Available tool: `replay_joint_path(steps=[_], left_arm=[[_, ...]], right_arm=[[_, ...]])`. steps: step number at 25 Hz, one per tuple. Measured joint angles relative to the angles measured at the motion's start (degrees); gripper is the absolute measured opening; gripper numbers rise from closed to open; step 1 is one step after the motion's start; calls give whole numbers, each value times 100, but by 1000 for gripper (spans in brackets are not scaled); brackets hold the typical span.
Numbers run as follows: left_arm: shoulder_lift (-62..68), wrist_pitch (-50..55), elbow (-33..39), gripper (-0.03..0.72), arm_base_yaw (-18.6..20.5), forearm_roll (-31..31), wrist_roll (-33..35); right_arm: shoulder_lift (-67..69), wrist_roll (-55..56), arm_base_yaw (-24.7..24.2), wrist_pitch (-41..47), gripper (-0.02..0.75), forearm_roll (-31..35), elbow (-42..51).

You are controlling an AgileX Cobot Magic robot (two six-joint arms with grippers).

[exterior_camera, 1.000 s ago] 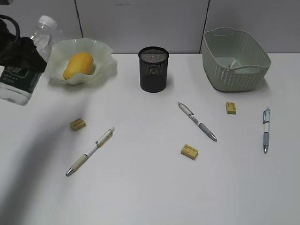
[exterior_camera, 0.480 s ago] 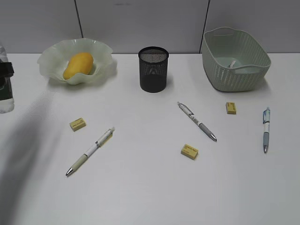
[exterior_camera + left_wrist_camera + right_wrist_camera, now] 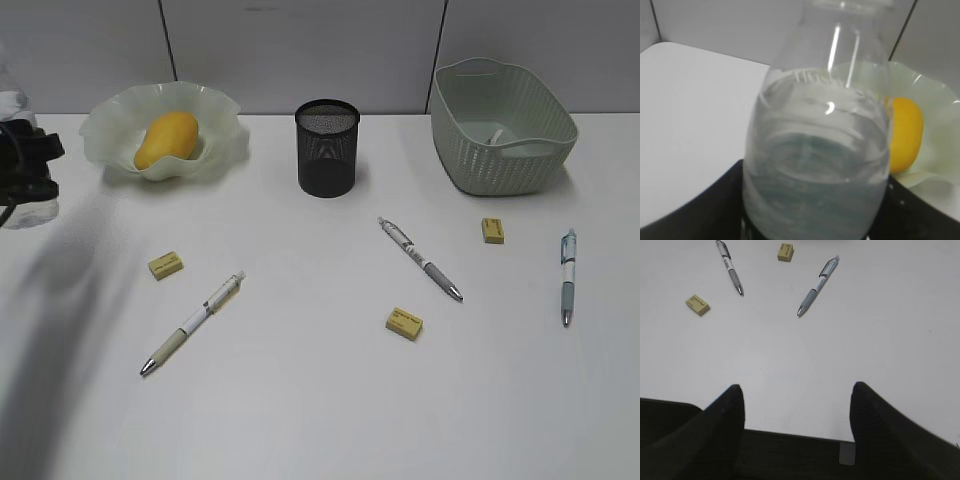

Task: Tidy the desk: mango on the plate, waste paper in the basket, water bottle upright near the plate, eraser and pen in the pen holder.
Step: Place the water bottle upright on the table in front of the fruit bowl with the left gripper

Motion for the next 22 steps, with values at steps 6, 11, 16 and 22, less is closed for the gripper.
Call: replay_joint_path(steps=[6, 11, 16, 22], left_arm=[[1055, -1770, 0, 490, -45, 1169, -848], [1822, -2574, -5, 490, -45, 2043, -1261], [2277, -3047, -5, 489, -45, 2145, -1300], [2490, -3180, -5, 489, -45, 2152, -1314]], right_arm=[[0, 0, 0, 0, 520, -1, 0], [0, 0, 0, 0, 520, -1, 0], [0, 0, 0, 0, 520, -1, 0], [0, 0, 0, 0, 520, -1, 0]])
